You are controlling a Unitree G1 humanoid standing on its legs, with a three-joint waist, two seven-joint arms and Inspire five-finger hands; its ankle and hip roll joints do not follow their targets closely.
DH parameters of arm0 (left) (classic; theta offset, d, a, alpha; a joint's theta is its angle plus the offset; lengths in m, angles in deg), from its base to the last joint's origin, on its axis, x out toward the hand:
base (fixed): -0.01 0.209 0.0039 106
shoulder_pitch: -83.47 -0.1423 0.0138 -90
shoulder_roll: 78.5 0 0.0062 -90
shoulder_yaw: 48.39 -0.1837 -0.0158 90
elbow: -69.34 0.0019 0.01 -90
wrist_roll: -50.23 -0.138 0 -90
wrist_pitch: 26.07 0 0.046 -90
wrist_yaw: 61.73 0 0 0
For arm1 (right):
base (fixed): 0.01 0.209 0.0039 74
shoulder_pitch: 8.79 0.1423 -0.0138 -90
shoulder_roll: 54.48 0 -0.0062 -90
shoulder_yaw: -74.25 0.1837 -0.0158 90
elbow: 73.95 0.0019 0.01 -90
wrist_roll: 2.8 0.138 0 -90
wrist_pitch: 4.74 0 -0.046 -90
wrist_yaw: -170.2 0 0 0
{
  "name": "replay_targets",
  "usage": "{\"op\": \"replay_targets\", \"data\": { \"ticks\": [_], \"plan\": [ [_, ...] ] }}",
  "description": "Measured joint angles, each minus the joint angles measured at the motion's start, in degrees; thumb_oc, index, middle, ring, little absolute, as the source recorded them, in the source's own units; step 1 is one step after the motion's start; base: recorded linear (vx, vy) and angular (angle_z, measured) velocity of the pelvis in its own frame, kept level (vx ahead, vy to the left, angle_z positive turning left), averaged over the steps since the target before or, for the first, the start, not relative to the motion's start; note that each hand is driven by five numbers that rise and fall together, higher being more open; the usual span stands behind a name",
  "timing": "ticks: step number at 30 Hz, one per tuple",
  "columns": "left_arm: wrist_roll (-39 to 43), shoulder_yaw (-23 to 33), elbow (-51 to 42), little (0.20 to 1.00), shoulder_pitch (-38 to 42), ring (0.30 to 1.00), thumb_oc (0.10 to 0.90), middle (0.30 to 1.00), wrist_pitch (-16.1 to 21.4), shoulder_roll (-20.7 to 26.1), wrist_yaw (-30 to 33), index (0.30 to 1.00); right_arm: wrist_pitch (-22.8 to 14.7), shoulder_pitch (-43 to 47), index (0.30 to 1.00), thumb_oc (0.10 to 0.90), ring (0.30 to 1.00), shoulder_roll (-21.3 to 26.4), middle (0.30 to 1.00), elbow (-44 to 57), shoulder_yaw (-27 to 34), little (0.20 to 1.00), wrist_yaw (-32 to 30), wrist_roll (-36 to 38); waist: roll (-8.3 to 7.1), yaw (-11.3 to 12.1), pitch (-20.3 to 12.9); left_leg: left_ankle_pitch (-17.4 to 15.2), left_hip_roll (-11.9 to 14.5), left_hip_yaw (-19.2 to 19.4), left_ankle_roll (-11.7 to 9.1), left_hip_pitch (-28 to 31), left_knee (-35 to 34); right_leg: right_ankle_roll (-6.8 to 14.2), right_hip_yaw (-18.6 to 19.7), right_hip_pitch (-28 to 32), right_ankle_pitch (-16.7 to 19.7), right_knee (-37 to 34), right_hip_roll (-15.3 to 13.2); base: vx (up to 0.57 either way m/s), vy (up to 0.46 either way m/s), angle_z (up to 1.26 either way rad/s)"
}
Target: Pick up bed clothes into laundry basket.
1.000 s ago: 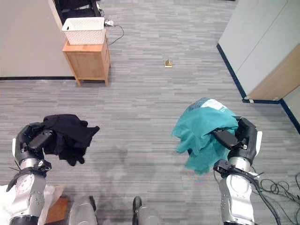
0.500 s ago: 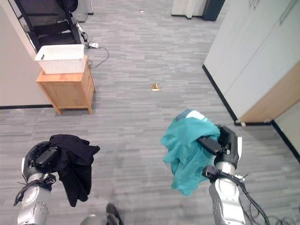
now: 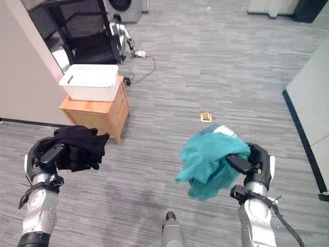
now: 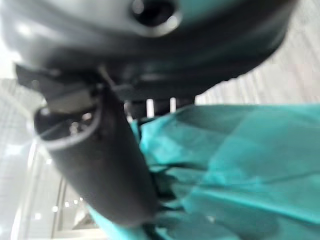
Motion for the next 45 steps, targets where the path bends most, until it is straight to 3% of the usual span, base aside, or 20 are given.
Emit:
{"op": "replay_targets", "data": {
  "ticks": [1,3,6,8,9,10,12,16,19,22,28,31,33,37,39,40,41,43,44,45],
  "plan": [
    [-0.44,-0.02,-0.11,0.3,0.15,0.3,0.4,0.3,0.2,1.79,-0.35,0.3,-0.12,0.38,0.3,0.4,0.3,-0.61,0.3,0.06,-0.13,0.3,0.1,0.0,-2.54,0.39,-0.76,-0.58,0.12,0.13,-0.32,1.38,-1.44,-0.6,1.32,2.21,4.73,-12.33,0.06,0.55,-0.398,0.53],
    [-0.43,-0.67,1.89,0.3,1.22,0.3,0.4,0.3,0.1,0.27,-0.88,0.3,-0.14,0.49,0.3,0.4,0.3,-0.9,0.3,-0.73,1.15,0.3,-0.03,0.05,-1.05,-1.79,0.32,0.27,4.59,-2.63,-2.54,1.54,-0.33,-2.53,-4.44,3.81,0.95,-8.52,2.44,0.35,-0.311,0.82],
    [-0.36,-1.06,1.92,0.3,-0.85,0.3,0.4,0.3,0.03,-2.03,-1.09,0.3,-0.11,0.59,0.3,0.4,0.3,-0.23,0.3,-0.49,1.61,0.3,0.47,0.03,-1.3,-1.25,0.62,3.86,5.41,-4.84,-4.77,0.41,4.42,-6.01,-5.39,5.52,-0.81,-7.96,2.93,0.32,-0.49,0.41],
    [1.09,-1.07,2.52,0.3,1.83,0.3,0.4,0.3,-0.14,-4.19,-1.4,0.3,0.31,0.17,0.3,0.4,0.3,0.09,0.3,-1.24,3.45,0.3,0.55,1.06,-2.6,-1.41,2.59,6.61,7.08,-7.14,-5.1,-11.65,25.27,-8.52,-9.46,9.46,-1.69,-10.12,1.74,0.18,-0.387,0.68],
    [1.96,-1.01,2.32,0.3,1.47,0.3,0.4,0.3,-0.15,-4.18,-1.76,0.3,0.53,0.31,0.3,0.4,0.3,0.48,0.3,-1.43,3.31,0.3,0.63,1.27,-3.26,-0.71,3.04,9.09,6.08,-7.46,-4.57,-14.44,28.5,-10.26,-9.47,11.25,-2.05,-11.7,1.96,0.21,-0.305,0.15],
    [2.04,-0.92,2.34,0.3,0.94,0.3,0.4,0.3,-0.19,-4.1,-1.86,0.3,0.49,-0.61,0.3,0.4,0.3,0.62,0.3,-1.25,3.48,0.3,0.72,1.48,-4.65,0.63,3.39,16.31,7.1,-6.43,-4.33,-16.44,34.16,-10.77,-9.36,14.36,-0.98,-14.01,2.21,0.23,-0.204,-0.04],
    [2.56,-0.37,2.16,0.3,0.04,0.3,0.4,0.3,-0.05,-3.76,-1.98,0.3,0.28,-0.95,0.3,0.4,0.3,0.85,0.3,0.16,4.24,0.3,0.45,1.91,-5.84,0.63,3.67,11.42,7.86,-4.2,-3.78,-19.86,37.63,-11.63,-11.21,19.59,-0.36,-18.73,1.86,0.26,-0.157,0.25],
    [4.2,-0.49,2.22,0.3,0.09,0.3,0.4,0.3,0.39,-3.33,-2.08,0.3,-0.11,-0.65,0.3,0.4,0.3,2.15,0.3,0.73,5.92,0.3,0.14,2.31,-4.97,0.6,3.24,7.96,7.87,5.49,-2.27,-25.19,22.27,-12.01,-14.6,24.29,0.29,-24.31,2.95,0.22,-0.02,0.43],
    [4.2,-1.51,2.52,0.3,-0.38,0.3,0.4,0.3,0.39,-3.36,-2.09,0.3,-0.13,-2.23,0.3,0.4,0.3,2.44,0.3,1.71,5.69,0.3,0.18,2.27,-3.42,0.35,2.35,8.41,8.25,9.64,-2.26,-24.98,3.88,-11.66,-16.45,26.23,0.06,-27.15,5.05,0.28,0.065,0.26],
    [4.18,-0.87,4.85,0.3,-0.41,0.3,0.4,0.3,0.37,-3.29,-1.93,0.3,-0.1,-2.23,0.3,0.4,0.3,2.45,0.3,1.74,4.12,0.3,0.38,2.18,-2.63,0.53,1.92,9.69,8.21,6.57,-2.13,-23.57,-7.88,-11.09,-15.7,28.49,-0.34,-28.98,6.64,0.3,0.027,-0.11],
    [4.18,0.01,6.33,0.3,-2.12,0.3,0.4,0.3,0.37,-3.38,-1.91,0.3,-0.06,-2.53,0.3,0.4,0.3,3.08,0.3,1.83,4.14,0.3,0.07,2.15,-2.36,1.59,1.13,10.37,8.98,10.07,-1.8,-23.36,-5.06,-8.39,-11.41,35.09,-3.19,-31.42,5.59,0.59,0.137,-0.34],
    [4.19,1.33,6.61,0.3,-4.99,0.3,0.4,0.3,0.36,-2.96,-1.77,0.3,-0.09,-3.69,0.3,0.4,0.3,2.87,0.3,2.24,4.2,0.3,-0.05,1.71,-2.79,2.54,-2.66,12.24,6.66,11.6,2.58,-24.29,-0.01,-3.89,-8.74,37.31,-6.87,-31.19,1.29,0.37,0.183,-0.54],
    [4.18,1.65,6.38,0.3,-5.25,0.3,0.4,0.3,0.34,-1.44,-0.8,0.3,0.0,-4.38,0.3,0.4,0.3,1.28,0.3,2.36,3.06,0.3,0.09,1.01,-5.71,1.9,-4.17,10.58,1.55,14.15,5.34,-21.56,-1.33,-1.52,-6.97,33.21,-8.63,-21.36,-4.22,0.31,0.177,-0.18],
    [4.07,1.39,4.66,0.3,-4.54,0.3,0.4,0.3,0.35,2.17,-0.73,0.3,0.0,-5.04,0.3,0.4,0.3,0.77,0.3,3.88,0.49,0.3,0.46,-0.38,-6.55,1.79,-3.64,6.98,-4.69,15.32,9.86,-15.69,-6.1,2.72,-1.77,20.31,-6.96,3.81,-8.7,0.32,0.214,-0.12],
    [3.87,1.29,2.48,0.3,-4.47,0.3,0.4,0.3,0.35,4.01,-0.7,0.3,0.0,-5.27,0.3,0.4,0.3,0.78,0.3,5.02,0.03,0.3,0.8,-1.62,-6.04,1.64,-1.88,6.08,-6.25,15.51,10.78,-12.54,-7.91,2.74,-1.76,16.23,-6.84,9.99,-9.56,0.16,0.122,0.05],
    [3.64,1.23,1.07,0.3,-4.32,0.3,0.4,0.3,0.38,4.84,-0.69,0.3,0.04,-5.18,0.3,0.4,0.3,0.74,0.3,5.04,-0.06,0.3,0.86,-1.91,-5.52,1.87,-1.09,6.8,-6.63,15.79,9.67,-11.63,-8.23,2.7,-1.91,14.27,-6.84,11.11,-9.74,0.26,0.14,0.06],
    [2.47,1.36,-1.91,0.3,-4.13,0.3,0.4,0.3,0.6,5.28,-0.66,0.3,0.13,-4.83,0.3,0.4,0.3,0.76,0.3,5.16,-0.05,0.3,0.88,-2.34,-3.91,1.93,0.18,4.48,-6.78,15.9,11.4,-9.76,-9.6,2.48,-5.49,10.12,-6.68,9.83,-11.05,0.27,0.08,0.03],
    [1.81,1.76,-4.71,0.3,-4.0,0.3,0.4,0.3,0.58,5.4,-0.66,0.3,0.37,-4.87,0.3,0.4,0.3,0.6,0.3,5.17,-0.07,0.3,1.3,-2.35,-2.86,1.67,1.03,5.16,-6.71,15.63,9.7,-9.02,-9.55,2.65,-7.68,8.41,-6.39,4.11,-11.45,0.29,0.022,0.2],
    [1.78,1.62,-5.43,0.3,-3.91,0.3,0.4,0.3,0.81,5.33,-0.88,0.3,0.56,-4.98,0.3,0.4,0.3,0.61,0.3,5.02,-0.07,0.3,1.3,-2.35,-2.67,0.98,1.16,4.61,-6.63,15.55,10.01,-8.76,-9.57,2.2,-7.81,7.73,-6.03,1.8,-10.86,0.31,-0.078,0.34],
    [1.8,1.5,-5.4,0.3,-3.24,0.3,0.4,0.3,1.62,5.22,-0.9,0.3,0.63,-4.22,0.3,0.4,0.3,-0.11,0.3,4.06,-0.13,0.3,1.35,-2.29,-2.03,0.49,1.48,2.39,-5.48,13.75,9.08,-8.02,-9.6,1.49,-6.94,6.56,-5.41,-8.14,-6.88,0.24,-0.071,0.25]
  ]
}}
